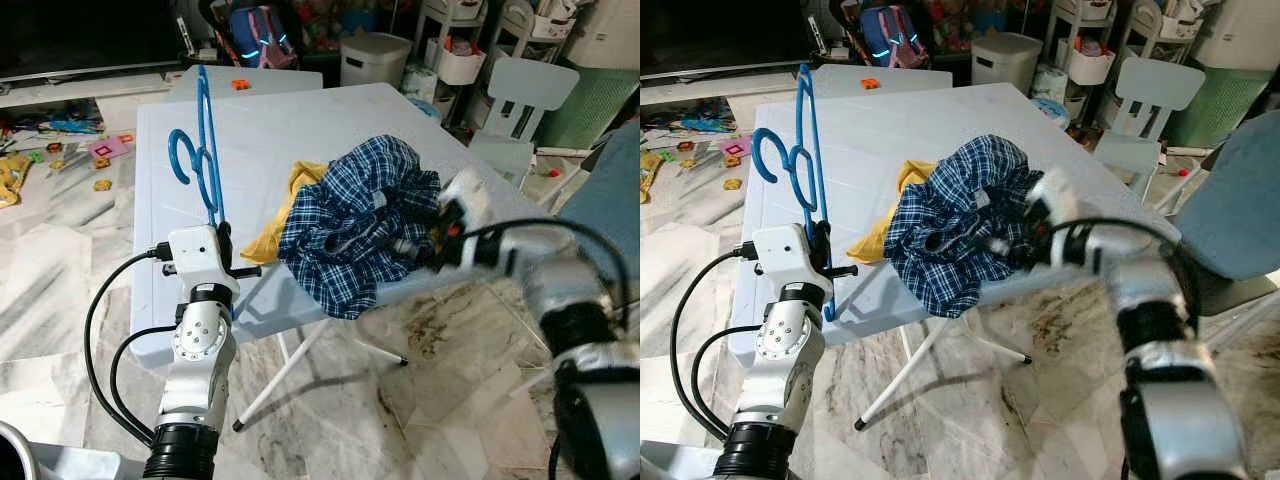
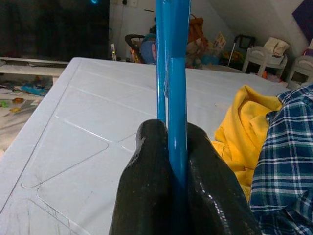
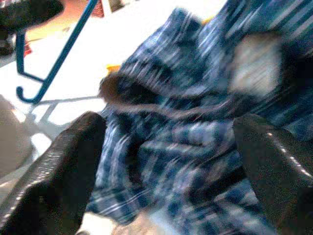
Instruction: Hang hanger
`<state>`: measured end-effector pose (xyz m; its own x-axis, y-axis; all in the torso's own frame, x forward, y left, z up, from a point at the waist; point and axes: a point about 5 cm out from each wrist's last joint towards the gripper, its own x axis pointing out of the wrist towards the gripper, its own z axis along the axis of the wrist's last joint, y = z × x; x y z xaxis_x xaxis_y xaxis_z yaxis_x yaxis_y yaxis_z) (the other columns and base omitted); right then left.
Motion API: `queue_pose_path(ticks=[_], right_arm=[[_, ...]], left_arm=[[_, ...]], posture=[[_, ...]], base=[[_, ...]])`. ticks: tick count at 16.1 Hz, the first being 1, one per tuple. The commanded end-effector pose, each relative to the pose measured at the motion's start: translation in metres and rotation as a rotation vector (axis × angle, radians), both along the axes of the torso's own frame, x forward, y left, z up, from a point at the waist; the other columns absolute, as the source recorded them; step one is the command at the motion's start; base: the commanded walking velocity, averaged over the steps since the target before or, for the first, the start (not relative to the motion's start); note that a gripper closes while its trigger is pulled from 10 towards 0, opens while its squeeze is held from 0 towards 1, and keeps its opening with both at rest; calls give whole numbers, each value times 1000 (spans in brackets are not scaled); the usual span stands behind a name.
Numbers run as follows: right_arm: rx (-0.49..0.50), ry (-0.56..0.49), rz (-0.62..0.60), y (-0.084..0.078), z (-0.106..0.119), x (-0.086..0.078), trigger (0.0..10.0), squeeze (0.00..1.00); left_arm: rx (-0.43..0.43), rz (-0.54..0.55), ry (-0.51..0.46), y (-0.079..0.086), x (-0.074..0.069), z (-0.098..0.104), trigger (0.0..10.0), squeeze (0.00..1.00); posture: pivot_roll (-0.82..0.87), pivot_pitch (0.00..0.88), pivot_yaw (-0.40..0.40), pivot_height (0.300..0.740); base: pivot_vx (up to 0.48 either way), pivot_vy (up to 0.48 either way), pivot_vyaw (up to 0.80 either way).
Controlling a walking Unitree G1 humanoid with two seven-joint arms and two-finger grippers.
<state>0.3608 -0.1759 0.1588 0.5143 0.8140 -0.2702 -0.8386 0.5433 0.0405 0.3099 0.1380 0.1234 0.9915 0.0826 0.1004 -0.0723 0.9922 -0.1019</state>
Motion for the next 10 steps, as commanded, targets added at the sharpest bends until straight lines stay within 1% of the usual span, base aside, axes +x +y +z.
queue_pose_path(ticks=[1, 3, 4, 5, 7, 8, 9, 10], right_arm=[[-4, 39, 69, 18, -10, -4, 10000, 1000], [-22, 66, 94, 30, -18, -6, 10000, 1000], [-15, 91, 102, 40, -22, -6, 10000, 969], [-16, 98, 102, 44, -23, -6, 10000, 906], [-19, 112, 54, 55, -27, -2, 10000, 898], [-51, 118, 18, 60, -32, 0, 10000, 863], [-70, 122, -3, 62, -34, 1, 10000, 765], [-90, 130, -26, 64, -37, 3, 10000, 0]], left_arm=[[-1, -1, 22, 0, -4, -4, 10000, 0], [-1, 7, 25, 2, -7, -5, 10000, 0], [-1, 13, 28, 3, -9, -6, 10000, 0], [-2, 15, 29, 3, -10, -6, 10000, 0], [-6, 17, 28, 1, -13, -6, 10000, 0], [-8, 20, 30, 1, -16, -6, 10000, 0], [-9, 23, 32, 2, -17, -6, 10000, 0], [-10, 27, 33, 3, -19, -6, 10000, 0]], posture=[[-102, 0, -39, 740], [-92, 0, -49, 740], [-88, 0, -54, 740], [-86, 0, -59, 740], [-76, 0, -69, 740], [-72, 0, -73, 740], [-66, 0, -79, 740], [-62, 0, -83, 740]], base=[[0, 0, 0], [0, 0, 0], [0, 0, 0], [0, 0, 0], [0, 0, 0], [0, 0, 0], [0, 0, 0], [0, 0, 0]])
